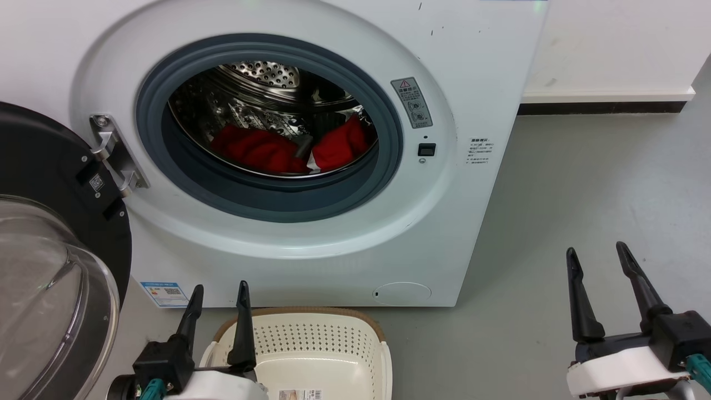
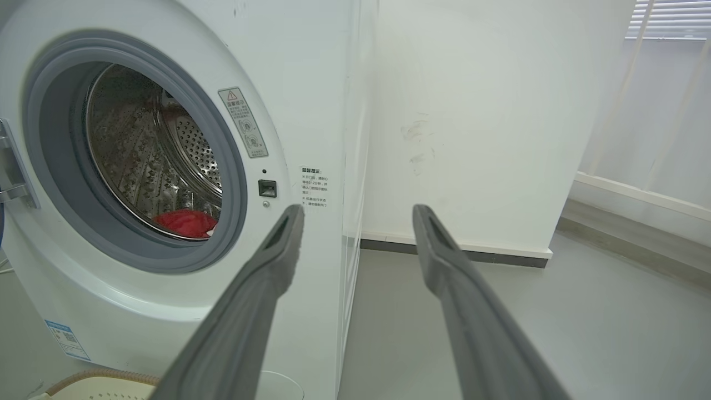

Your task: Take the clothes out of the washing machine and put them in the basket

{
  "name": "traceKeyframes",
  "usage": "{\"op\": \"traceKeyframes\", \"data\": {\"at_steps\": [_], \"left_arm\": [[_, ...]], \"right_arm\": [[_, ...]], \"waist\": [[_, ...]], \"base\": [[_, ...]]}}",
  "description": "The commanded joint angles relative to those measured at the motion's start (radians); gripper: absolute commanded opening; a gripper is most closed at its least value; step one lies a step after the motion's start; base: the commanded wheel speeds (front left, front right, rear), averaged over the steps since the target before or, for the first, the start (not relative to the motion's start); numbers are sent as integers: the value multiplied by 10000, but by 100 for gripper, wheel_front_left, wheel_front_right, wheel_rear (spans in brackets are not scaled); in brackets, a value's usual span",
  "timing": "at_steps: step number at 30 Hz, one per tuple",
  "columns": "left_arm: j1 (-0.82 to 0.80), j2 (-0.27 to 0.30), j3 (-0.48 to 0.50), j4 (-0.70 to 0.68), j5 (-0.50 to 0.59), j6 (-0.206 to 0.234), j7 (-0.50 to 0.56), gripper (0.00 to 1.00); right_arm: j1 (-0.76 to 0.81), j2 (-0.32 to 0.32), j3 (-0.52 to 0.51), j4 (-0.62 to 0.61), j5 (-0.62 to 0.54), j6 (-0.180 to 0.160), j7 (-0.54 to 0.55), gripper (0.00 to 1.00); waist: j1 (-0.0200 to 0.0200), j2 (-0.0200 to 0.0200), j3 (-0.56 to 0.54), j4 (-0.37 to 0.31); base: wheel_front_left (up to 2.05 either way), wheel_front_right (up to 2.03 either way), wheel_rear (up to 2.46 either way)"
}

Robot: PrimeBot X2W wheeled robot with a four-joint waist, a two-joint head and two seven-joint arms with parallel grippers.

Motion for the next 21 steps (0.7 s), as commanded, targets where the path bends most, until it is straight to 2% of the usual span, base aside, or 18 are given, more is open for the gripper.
{"op": "traceKeyframes", "data": {"at_steps": [1,14,21], "left_arm": [[-14,16,-17,-28,218,42,-102,100],[127,6,-260,32,1390,208,-341,100],[173,5,-343,200,1884,119,-456,100]], "right_arm": [[32,-45,-38,-31,-145,-3,-84,100],[207,-37,-37,907,-567,-4,-333,100],[190,-38,-50,1012,-1097,-5,-447,100]], "waist": [[0,0,-1,-1],[0,0,-21,-11],[0,0,-16,-35]], "base": [[0,0,0],[0,0,0],[0,0,0]]}}
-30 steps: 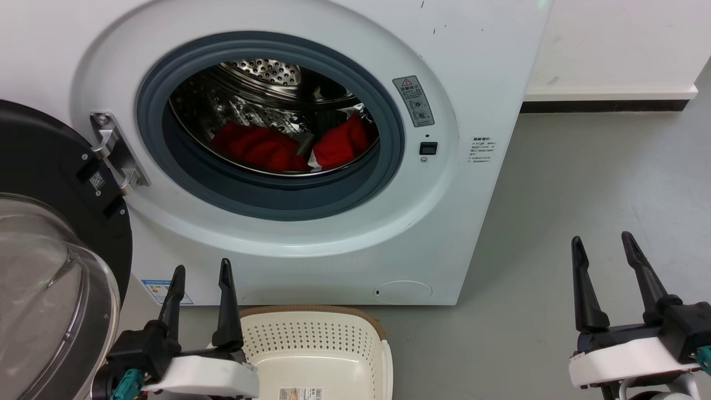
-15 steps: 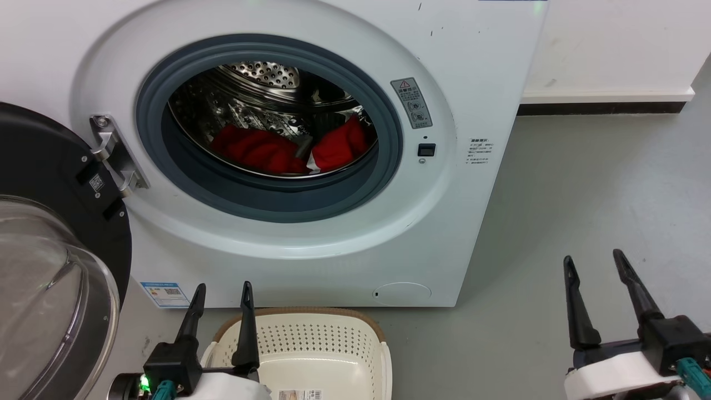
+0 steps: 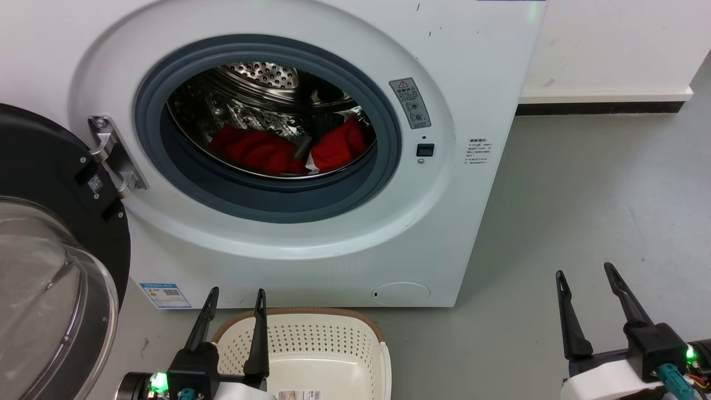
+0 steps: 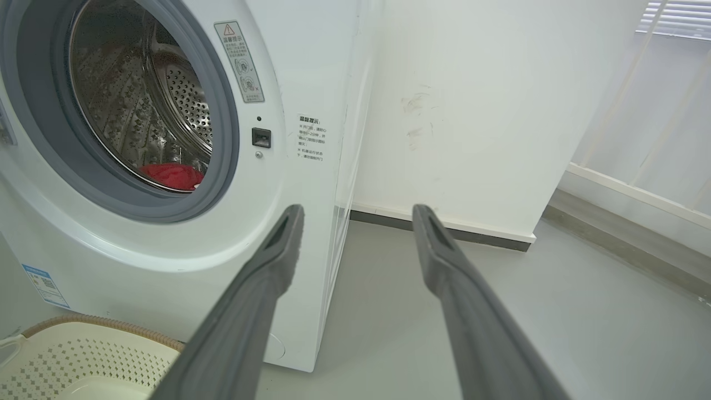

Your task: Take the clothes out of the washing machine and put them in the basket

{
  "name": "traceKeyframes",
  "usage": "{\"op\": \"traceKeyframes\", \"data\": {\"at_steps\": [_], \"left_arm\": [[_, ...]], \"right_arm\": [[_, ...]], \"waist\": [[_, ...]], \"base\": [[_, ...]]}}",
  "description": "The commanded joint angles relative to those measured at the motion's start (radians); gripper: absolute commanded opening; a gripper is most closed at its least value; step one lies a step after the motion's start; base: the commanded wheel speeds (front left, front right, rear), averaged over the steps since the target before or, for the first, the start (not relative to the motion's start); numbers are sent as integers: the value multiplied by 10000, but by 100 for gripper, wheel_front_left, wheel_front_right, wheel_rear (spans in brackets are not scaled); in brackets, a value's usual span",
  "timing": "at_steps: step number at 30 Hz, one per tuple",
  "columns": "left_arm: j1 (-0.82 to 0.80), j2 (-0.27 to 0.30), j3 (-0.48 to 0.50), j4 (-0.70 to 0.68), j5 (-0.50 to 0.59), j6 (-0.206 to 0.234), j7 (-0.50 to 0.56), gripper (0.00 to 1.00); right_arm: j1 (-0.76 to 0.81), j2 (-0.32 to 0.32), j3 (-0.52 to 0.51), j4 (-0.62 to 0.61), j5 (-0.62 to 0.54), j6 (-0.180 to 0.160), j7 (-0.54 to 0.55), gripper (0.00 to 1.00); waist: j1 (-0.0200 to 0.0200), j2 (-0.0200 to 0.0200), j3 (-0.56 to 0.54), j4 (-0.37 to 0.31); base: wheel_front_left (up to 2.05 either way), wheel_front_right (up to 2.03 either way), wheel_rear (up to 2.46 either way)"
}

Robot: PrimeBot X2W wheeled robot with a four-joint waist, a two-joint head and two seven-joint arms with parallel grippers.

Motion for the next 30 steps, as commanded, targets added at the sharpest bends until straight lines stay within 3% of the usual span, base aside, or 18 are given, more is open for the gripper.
{"op": "traceKeyframes", "data": {"at_steps": [1,22,30], "left_arm": [[75,6,-30,-11,182,29,-60,100],[92,-24,340,57,-114,-203,-84,100],[-948,151,531,461,-50,-739,-84,100]], "right_arm": [[83,-26,-9,-5,-166,-6,-69,100],[-105,-25,172,-116,-135,-7,-94,100],[-656,-22,75,-342,-61,-7,-90,100]], "waist": [[0,-1,1,-4],[0,-1,126,-133],[0,-1,1451,-541]], "base": [[0,0,0],[0,0,0],[0,0,0]]}}
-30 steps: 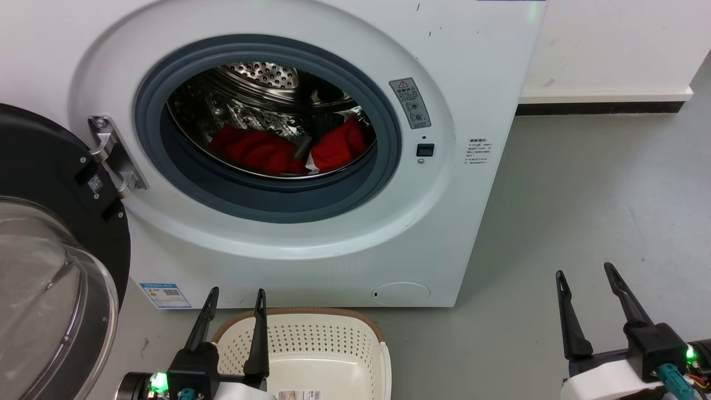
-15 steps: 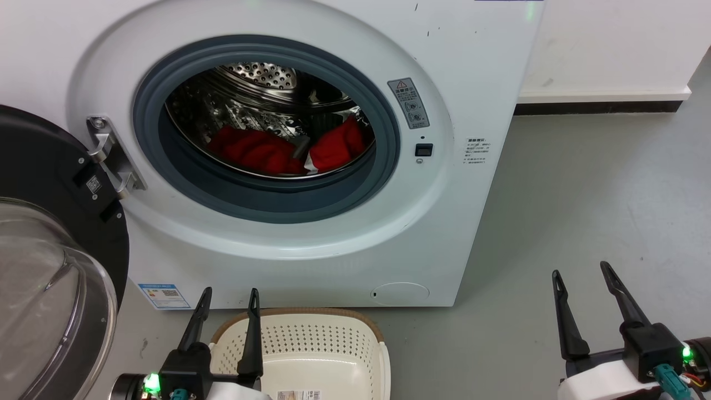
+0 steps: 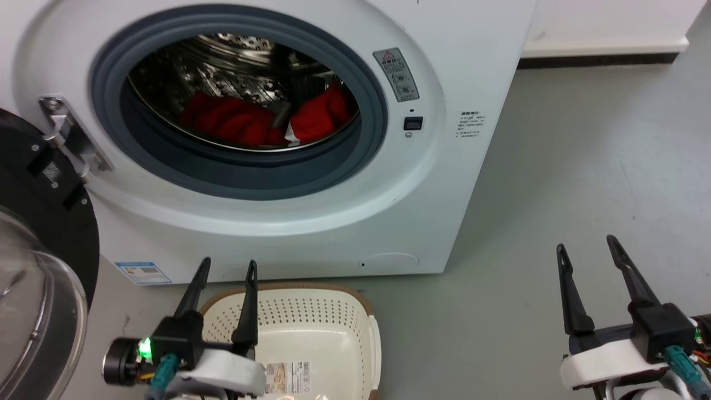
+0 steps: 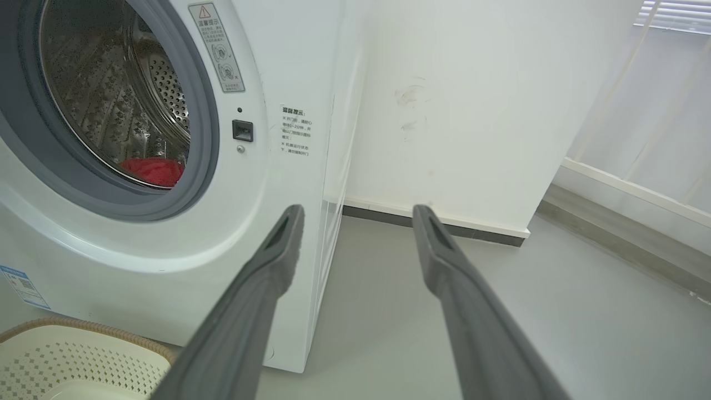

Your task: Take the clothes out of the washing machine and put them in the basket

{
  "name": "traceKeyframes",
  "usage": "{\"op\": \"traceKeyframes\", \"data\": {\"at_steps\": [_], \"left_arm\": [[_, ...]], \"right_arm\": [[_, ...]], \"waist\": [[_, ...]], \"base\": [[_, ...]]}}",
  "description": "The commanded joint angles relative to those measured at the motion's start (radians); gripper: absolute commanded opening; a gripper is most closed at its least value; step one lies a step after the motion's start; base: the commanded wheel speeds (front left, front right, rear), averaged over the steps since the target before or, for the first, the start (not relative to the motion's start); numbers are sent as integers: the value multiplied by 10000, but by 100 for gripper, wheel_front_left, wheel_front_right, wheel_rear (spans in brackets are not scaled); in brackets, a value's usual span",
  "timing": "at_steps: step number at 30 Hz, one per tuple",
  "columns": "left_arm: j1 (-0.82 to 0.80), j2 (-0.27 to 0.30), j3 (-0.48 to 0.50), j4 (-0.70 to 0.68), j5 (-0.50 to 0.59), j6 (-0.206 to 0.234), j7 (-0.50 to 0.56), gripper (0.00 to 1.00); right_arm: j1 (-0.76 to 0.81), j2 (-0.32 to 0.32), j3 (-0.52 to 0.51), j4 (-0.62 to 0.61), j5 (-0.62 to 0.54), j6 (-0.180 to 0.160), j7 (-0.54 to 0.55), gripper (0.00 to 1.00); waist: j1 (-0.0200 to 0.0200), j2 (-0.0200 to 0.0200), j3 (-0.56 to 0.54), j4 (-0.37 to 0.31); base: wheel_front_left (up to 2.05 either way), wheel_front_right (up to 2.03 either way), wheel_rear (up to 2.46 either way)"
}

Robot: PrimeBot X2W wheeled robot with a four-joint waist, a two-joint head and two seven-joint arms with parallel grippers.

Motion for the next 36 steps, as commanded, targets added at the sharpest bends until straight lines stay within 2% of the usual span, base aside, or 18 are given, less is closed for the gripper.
{"op": "traceKeyframes", "data": {"at_steps": [1,5,10,14,18,24,28,32,36], "left_arm": [[-466,182,79,170,57,-114,-27,100],[-1829,628,201,878,-91,-487,-27,100],[-4350,1629,-16,2472,31,-749,-28,100],[-6678,2290,-785,3764,294,-816,124,100],[-9125,2805,-1423,4980,35,-837,545,100],[-12492,3771,-2296,6711,-335,-840,2255,100],[-14420,4282,-2914,7726,-501,-843,3948,100],[-15898,4794,-3790,8439,-878,-844,5669,100],[-16613,5087,-4400,8811,-1202,-843,6717,100]], "right_arm": [[-292,-14,-2,-88,49,-7,-25,100],[-751,-14,97,-190,262,-7,-25,100],[-1318,-3,-10,-303,561,-7,-25,100],[-1689,-5,-155,-355,697,-7,-23,100],[-2165,-3,-275,-462,890,-8,-25,100],[-2716,1,-442,-626,1276,-7,-25,100],[-2935,1,-270,-678,1555,-8,-25,100],[-3017,-2,47,-697,1796,-8,-25,100],[-3083,0,187,-734,1979,-8,-25,100]], "waist": [[0,-1,742,-246],[0,-1,1901,-659],[0,-1,3261,-1083],[0,-1,4283,-1181],[0,-1,5193,-1404],[0,-1,6228,-1784],[0,-1,6800,-2117],[0,-1,7231,-2472],[0,-1,7487,-2689]], "base": [[0,0,0],[0,0,0],[0,0,0],[0,0,0],[0,0,0],[0,0,0],[0,0,0],[0,0,0],[0,0,0]]}}
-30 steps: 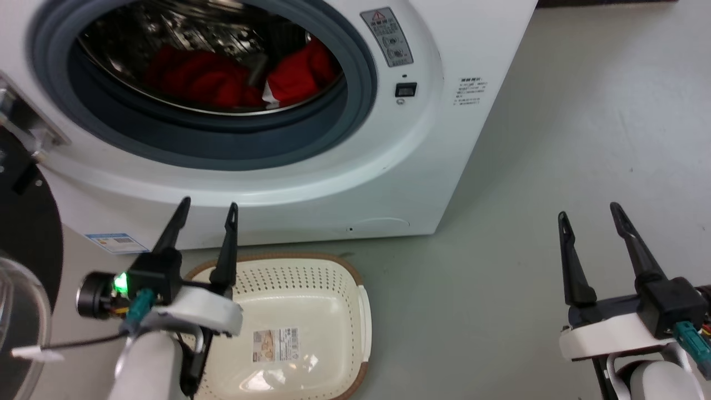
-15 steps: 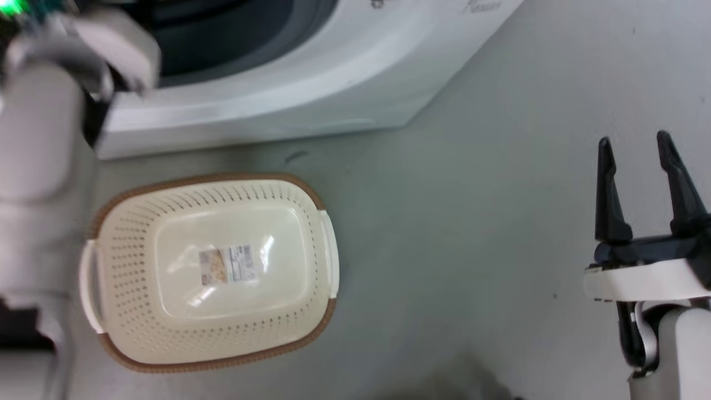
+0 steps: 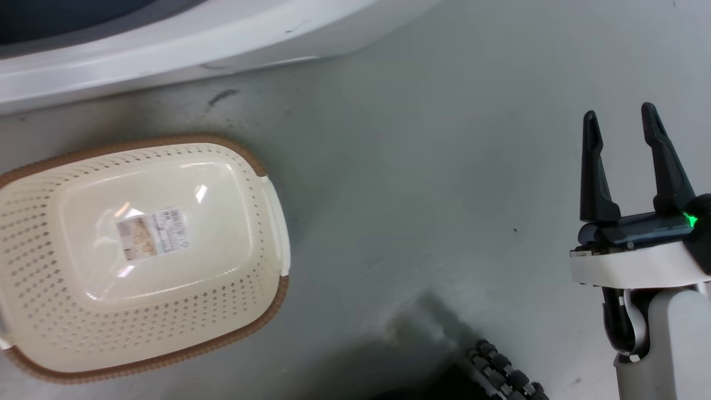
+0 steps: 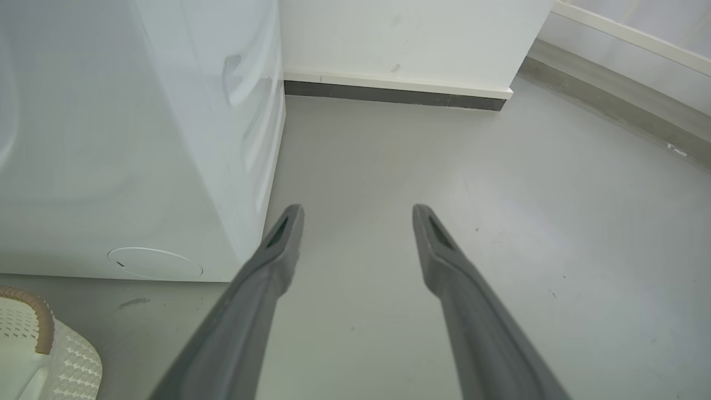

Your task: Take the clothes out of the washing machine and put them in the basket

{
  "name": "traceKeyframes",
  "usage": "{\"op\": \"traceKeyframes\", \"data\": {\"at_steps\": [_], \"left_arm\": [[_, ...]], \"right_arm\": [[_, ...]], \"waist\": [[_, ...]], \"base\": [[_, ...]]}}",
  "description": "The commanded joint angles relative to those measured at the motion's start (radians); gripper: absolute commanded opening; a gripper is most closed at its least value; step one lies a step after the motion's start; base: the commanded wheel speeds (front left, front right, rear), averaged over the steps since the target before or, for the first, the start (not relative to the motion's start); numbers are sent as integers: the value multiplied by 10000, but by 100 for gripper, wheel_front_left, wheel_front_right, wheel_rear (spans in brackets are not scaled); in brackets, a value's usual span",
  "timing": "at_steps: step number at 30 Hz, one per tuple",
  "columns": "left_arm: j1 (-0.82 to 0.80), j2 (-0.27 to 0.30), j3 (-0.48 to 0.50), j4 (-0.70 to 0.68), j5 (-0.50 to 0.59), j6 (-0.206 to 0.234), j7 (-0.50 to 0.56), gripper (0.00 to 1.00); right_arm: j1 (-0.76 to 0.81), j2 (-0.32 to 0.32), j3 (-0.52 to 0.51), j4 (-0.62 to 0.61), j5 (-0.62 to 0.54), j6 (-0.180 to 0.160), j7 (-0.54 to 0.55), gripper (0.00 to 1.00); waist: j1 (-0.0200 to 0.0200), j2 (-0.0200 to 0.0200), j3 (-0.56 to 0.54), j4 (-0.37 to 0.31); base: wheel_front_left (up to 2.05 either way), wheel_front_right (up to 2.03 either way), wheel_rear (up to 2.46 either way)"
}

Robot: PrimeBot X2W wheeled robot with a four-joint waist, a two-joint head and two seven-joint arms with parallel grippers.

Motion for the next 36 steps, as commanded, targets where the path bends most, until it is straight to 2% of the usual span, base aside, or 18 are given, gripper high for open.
{"op": "traceKeyframes", "data": {"at_steps": [1,6,12,19,20,24,29,36], "left_arm": [[-127,96,-88,86,-49,-5,184,100],[-908,525,-683,366,-439,3,1541,100],[-1088,1101,-1153,425,-1151,5,2604,100],[-1021,1291,-1336,441,-1627,-6,3431,100],[-927,1265,-1431,370,-1754,-6,3558,0],[-801,1456,-1647,-27,-2076,-8,3428,0],[-791,1520,-1607,-247,-2166,41,2602,0],[-343,1101,-1490,-278,-2265,338,344,0]], "right_arm": [[-194,17,45,-80,46,-10,-25,100],[-298,17,349,-174,229,-10,-25,100],[-402,14,393,-317,457,-10,-25,100],[-363,15,406,-346,513,-10,-25,100],[-364,15,377,-350,513,-10,-25,100],[-391,15,322,-383,491,-10,-25,100],[-473,14,240,-343,416,-10,-25,100],[-523,9,-128,-198,187,-10,-25,100]], "waist": [[-2,0,336,-307],[-2,0,795,-582],[-2,0,1129,-773],[-2,0,1260,-797],[-2,0,1264,-787],[-2,0,1270,-719],[-2,0,1094,-572],[-2,0,313,-194]], "base": [[0,0,0],[0,0,0],[0,0,0],[0,0,0],[0,0,0],[0,0,0],[0,0,0],[0,0,0]]}}
